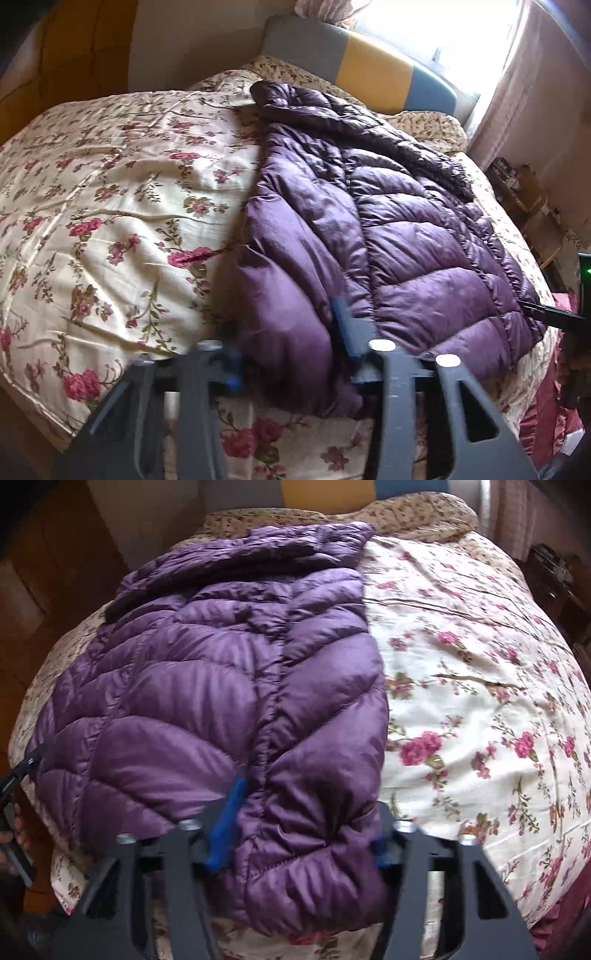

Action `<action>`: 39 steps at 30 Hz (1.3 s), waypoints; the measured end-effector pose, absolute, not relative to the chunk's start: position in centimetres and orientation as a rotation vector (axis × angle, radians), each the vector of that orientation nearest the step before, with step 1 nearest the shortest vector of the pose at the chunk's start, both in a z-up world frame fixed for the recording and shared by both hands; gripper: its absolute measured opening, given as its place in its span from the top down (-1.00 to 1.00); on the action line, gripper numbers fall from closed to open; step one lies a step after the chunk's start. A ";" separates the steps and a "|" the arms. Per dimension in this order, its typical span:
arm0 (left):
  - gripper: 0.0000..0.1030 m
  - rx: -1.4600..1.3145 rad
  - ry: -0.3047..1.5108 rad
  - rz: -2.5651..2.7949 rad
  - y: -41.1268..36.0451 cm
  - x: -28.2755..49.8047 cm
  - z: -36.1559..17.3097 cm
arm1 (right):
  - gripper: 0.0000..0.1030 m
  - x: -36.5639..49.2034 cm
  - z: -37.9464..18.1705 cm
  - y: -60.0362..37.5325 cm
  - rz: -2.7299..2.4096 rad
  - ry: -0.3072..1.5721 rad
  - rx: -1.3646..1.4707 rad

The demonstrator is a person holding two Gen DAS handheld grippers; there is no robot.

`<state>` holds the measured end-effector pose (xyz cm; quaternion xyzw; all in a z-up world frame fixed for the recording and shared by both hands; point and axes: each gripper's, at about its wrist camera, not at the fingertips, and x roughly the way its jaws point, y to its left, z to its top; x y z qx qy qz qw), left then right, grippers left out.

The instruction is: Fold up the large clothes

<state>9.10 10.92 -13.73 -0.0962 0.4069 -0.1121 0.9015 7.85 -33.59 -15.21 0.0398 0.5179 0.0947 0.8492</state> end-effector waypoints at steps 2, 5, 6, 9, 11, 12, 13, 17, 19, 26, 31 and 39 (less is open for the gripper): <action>0.62 -0.192 0.826 -0.248 10.6 8.7 -13.2 | 0.63 7.7 -14.7 -32.7 0.216 1.083 0.049; 0.67 -0.201 0.800 -0.270 10.6 8.3 -12.1 | 0.76 7.8 -13.7 -31.9 0.227 1.064 0.001; 0.67 -0.209 0.792 -0.274 10.7 8.3 -11.7 | 0.78 7.8 -13.2 -31.8 0.231 1.054 -0.008; 0.67 -0.231 0.763 -0.300 11.1 8.4 -10.2 | 0.80 8.0 -11.7 -31.7 0.244 1.023 -0.015; 0.71 -0.232 0.746 -0.321 11.1 8.7 -9.2 | 0.80 8.2 -10.4 -31.6 0.252 0.993 -0.029; 0.71 -0.230 0.740 -0.328 11.0 9.0 -8.7 | 0.80 8.2 -9.8 -31.5 0.259 0.980 -0.034; 0.71 -0.225 0.733 -0.335 10.9 9.3 -8.3 | 0.80 8.5 -9.0 -31.3 0.263 0.962 -0.043; 0.71 -0.215 0.704 -0.354 10.6 10.6 -6.7 | 0.80 9.8 -7.0 -30.7 0.268 0.911 -0.058; 0.71 -0.219 0.687 -0.358 10.5 11.7 -5.8 | 0.80 10.8 -6.1 -30.5 0.266 0.888 -0.061; 0.74 -0.213 0.630 -0.347 10.1 16.6 -2.6 | 0.80 14.9 -3.9 -30.4 0.238 0.820 -0.064; 0.74 -0.232 0.616 -0.341 9.7 21.3 -0.8 | 0.80 19.2 -2.8 -30.4 0.201 0.786 -0.048; 0.79 -0.195 0.634 -0.322 7.6 29.6 0.4 | 0.81 27.3 -2.7 -30.2 0.142 0.786 -0.056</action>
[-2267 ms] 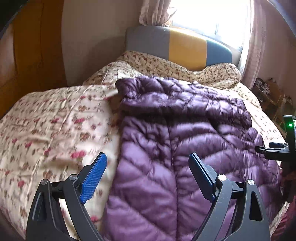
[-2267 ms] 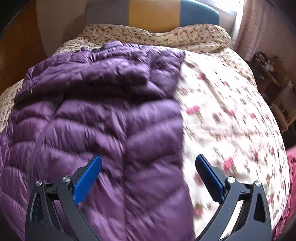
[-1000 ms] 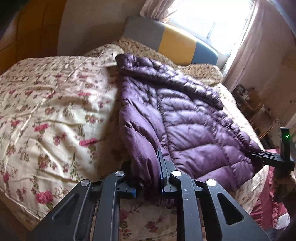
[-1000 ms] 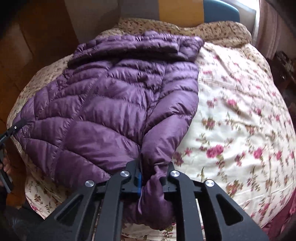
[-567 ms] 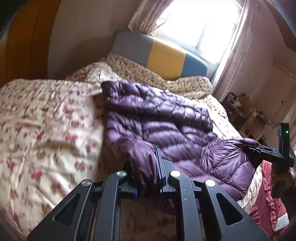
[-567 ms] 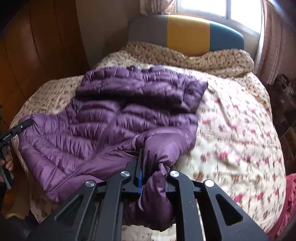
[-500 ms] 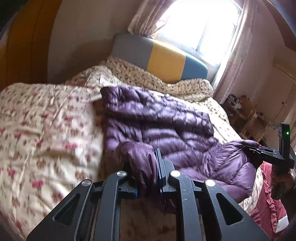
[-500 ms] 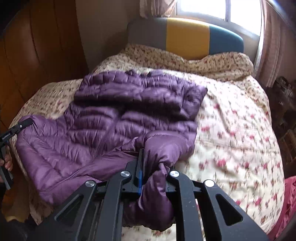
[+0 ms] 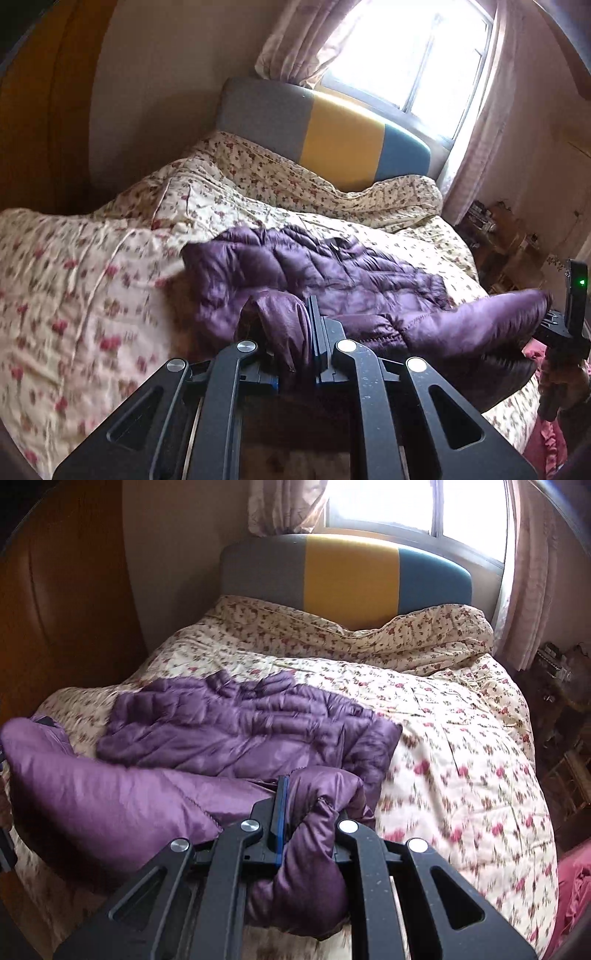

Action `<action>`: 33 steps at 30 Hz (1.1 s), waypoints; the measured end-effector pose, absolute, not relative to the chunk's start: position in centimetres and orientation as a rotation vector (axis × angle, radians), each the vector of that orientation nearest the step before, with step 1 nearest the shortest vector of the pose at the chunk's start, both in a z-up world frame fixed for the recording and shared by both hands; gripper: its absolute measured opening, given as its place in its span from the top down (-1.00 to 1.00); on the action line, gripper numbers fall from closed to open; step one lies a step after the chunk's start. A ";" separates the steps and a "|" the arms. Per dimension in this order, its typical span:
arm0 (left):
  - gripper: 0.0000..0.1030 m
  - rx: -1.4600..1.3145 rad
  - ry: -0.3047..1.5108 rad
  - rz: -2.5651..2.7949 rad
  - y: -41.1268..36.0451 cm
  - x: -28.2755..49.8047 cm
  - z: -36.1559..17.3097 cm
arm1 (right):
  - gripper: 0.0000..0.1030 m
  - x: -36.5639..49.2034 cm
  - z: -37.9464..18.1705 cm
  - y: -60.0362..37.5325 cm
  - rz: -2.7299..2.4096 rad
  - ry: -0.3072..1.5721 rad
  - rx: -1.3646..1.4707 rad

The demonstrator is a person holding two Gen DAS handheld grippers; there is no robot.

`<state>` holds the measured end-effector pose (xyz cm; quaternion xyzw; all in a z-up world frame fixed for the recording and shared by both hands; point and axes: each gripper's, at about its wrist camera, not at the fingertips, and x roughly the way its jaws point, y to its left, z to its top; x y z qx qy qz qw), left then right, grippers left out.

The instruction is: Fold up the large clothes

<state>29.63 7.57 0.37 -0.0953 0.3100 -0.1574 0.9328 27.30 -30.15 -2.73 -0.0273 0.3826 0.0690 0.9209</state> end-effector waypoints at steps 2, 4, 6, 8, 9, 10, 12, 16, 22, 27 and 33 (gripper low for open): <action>0.79 -0.190 0.644 -0.307 7.3 31.9 0.3 | 0.81 29.6 -3.1 -30.1 0.123 0.791 -0.052; 0.79 -0.197 0.656 -0.295 7.2 34.1 0.2 | 0.81 31.7 -3.6 -30.2 0.105 0.798 -0.040; 0.79 -0.201 0.670 -0.280 7.2 36.3 0.1 | 0.81 34.3 -4.1 -30.4 0.081 0.806 -0.016; 0.79 -0.192 0.682 -0.258 7.0 38.3 -0.2 | 0.81 36.4 -4.7 -30.6 0.061 0.812 0.005; 0.79 -0.190 0.693 -0.245 7.0 39.5 -0.5 | 0.81 37.5 -5.0 -30.7 0.049 0.819 0.012; 0.79 -0.190 0.702 -0.229 7.1 40.6 -0.8 | 0.81 38.7 -5.5 -30.8 0.037 0.827 0.021; 0.79 -0.190 0.729 -0.194 7.1 42.6 -1.5 | 0.80 40.5 -6.5 -30.7 0.026 0.850 0.036; 0.78 -0.183 0.795 -0.141 7.2 45.6 -3.7 | 0.74 42.7 -8.7 -30.5 0.007 0.881 0.029; 0.37 -0.243 0.863 -0.148 8.0 48.0 -5.2 | 0.31 44.6 -10.1 -30.9 0.003 0.907 0.059; -0.71 -0.348 0.812 -0.140 10.2 48.0 -3.4 | -0.30 45.3 -9.4 -31.0 0.040 0.923 0.115; -0.75 -0.399 0.749 -0.121 13.4 45.9 -1.2 | -0.91 45.2 -5.7 -31.2 0.106 0.895 0.227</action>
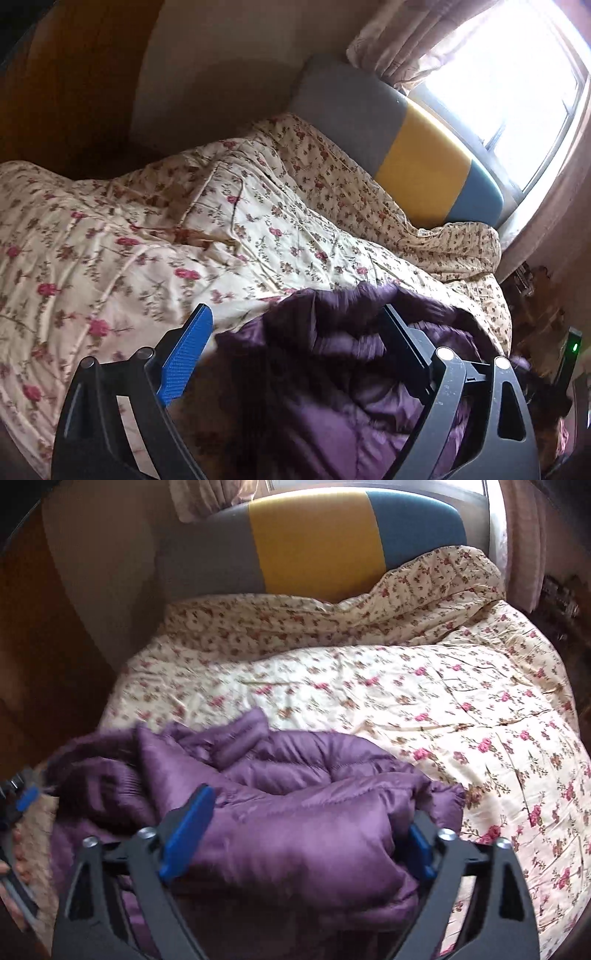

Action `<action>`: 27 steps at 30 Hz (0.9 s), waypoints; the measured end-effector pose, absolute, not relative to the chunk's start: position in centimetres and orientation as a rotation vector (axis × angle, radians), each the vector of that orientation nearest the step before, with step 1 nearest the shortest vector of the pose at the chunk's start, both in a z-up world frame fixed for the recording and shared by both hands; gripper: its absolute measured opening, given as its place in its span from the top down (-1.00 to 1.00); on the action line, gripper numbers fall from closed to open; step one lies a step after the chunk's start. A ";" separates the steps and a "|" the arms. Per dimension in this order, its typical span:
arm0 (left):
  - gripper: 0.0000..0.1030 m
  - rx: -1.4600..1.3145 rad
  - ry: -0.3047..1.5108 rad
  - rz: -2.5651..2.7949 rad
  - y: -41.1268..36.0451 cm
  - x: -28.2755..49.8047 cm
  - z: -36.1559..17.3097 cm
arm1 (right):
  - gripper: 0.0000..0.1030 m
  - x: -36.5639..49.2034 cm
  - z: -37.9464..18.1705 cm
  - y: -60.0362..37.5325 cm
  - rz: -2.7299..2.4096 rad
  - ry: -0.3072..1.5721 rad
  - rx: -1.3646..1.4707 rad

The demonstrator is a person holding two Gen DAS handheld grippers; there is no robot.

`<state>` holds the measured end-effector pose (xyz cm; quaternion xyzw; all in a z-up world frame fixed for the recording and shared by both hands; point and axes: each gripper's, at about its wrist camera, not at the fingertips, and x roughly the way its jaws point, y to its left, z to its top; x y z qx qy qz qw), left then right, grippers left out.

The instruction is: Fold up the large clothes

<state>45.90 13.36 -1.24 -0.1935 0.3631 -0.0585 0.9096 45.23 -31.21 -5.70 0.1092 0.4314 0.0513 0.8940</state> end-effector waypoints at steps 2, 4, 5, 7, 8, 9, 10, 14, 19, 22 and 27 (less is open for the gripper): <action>-0.75 -0.399 0.754 -0.128 13.9 44.7 -1.4 | -0.96 44.5 -4.1 -31.3 0.104 0.856 0.228; -0.75 -0.414 0.772 -0.151 14.1 43.6 -2.1 | -0.96 43.7 -2.9 -31.4 0.102 0.832 0.219; -0.75 -0.421 0.783 -0.157 14.2 42.9 -2.6 | -0.96 43.2 -2.7 -31.6 0.098 0.834 0.215; -0.75 -0.442 0.805 -0.182 14.1 41.7 -3.6 | -0.96 41.9 -3.2 -32.1 0.080 0.848 0.197; -0.75 -0.456 0.817 -0.190 14.1 41.0 -4.2 | -0.96 41.4 -3.7 -32.4 0.069 0.857 0.195; -0.75 -0.469 0.824 -0.195 14.0 40.5 -4.7 | -0.96 40.8 -4.4 -32.8 0.058 0.874 0.199; -0.75 -0.489 0.832 -0.206 14.0 40.0 -5.2 | -0.96 40.1 -5.4 -33.2 0.043 0.898 0.203; -0.75 -0.597 0.865 -0.237 14.1 37.9 -7.3 | -0.96 38.0 -9.2 -34.6 0.002 0.974 0.232; -0.74 -0.609 0.931 -0.291 12.5 37.2 -9.0 | -0.92 36.1 -13.4 -35.6 0.014 1.042 0.332; -0.20 -0.593 0.957 -0.317 11.7 37.1 -9.7 | -0.32 35.6 -13.9 -35.7 0.070 1.038 0.407; 0.58 -0.593 0.927 -0.367 11.1 36.2 -8.4 | 0.69 34.7 -11.9 -34.7 0.107 1.019 0.310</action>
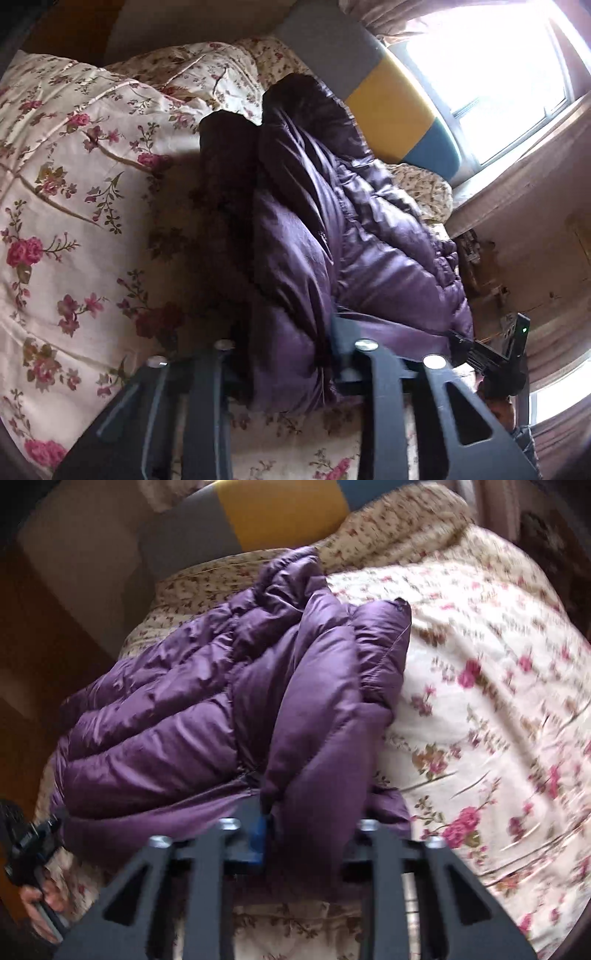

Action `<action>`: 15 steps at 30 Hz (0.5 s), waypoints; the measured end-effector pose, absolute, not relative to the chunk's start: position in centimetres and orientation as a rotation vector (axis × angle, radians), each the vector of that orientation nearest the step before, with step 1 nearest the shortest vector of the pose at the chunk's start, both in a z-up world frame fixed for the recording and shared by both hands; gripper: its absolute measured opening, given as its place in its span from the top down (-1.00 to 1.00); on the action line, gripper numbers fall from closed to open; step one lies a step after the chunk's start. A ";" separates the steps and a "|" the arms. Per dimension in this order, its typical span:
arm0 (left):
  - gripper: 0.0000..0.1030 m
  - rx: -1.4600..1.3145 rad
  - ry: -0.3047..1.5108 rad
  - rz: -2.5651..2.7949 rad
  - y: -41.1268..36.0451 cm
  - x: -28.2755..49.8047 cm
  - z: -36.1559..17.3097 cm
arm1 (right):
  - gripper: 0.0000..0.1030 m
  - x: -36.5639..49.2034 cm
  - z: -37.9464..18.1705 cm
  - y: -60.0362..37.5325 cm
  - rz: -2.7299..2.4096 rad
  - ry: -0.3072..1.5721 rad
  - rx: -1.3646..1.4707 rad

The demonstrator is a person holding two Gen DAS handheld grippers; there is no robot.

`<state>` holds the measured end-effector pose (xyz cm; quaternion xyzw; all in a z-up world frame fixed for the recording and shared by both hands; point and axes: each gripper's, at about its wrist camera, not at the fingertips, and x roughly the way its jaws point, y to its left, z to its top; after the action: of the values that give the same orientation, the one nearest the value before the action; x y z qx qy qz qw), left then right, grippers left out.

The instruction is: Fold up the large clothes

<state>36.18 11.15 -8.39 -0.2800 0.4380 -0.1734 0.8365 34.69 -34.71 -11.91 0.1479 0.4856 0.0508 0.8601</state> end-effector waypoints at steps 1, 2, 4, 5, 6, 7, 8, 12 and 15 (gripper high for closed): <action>0.61 -0.610 1.025 -0.322 11.1 35.8 -8.0 | 0.70 34.4 -11.6 -34.6 0.111 1.018 0.297; 0.62 -0.599 1.024 -0.328 11.0 35.4 -7.6 | 0.71 33.9 -11.1 -34.5 0.115 1.018 0.277; 0.63 -0.581 1.028 -0.338 10.9 34.4 -7.0 | 0.72 32.5 -10.4 -34.4 0.126 1.018 0.249; 0.63 -0.575 1.030 -0.340 11.0 34.0 -6.8 | 0.72 31.9 -10.3 -34.2 0.130 1.020 0.240; 0.63 -0.571 1.033 -0.346 11.1 33.1 -6.5 | 0.72 30.9 -10.0 -34.0 0.137 1.024 0.219; 0.63 -0.567 1.035 -0.349 11.2 32.4 -6.3 | 0.72 29.7 -9.8 -33.9 0.146 1.031 0.201; 0.63 -0.556 1.041 -0.352 11.2 31.1 -6.1 | 0.72 28.6 -9.7 -33.6 0.152 1.037 0.186; 0.63 -0.542 1.051 -0.367 11.2 26.5 -5.3 | 0.72 23.9 -9.8 -32.5 0.171 1.056 0.149; 0.63 -0.534 1.053 -0.372 11.4 22.9 -4.7 | 0.72 19.8 -9.9 -32.1 0.181 1.066 0.131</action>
<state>22.90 11.41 -4.69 -0.2501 0.4935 -0.1744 0.8145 19.79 -32.13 -9.85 0.0622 0.5070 0.0863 0.8553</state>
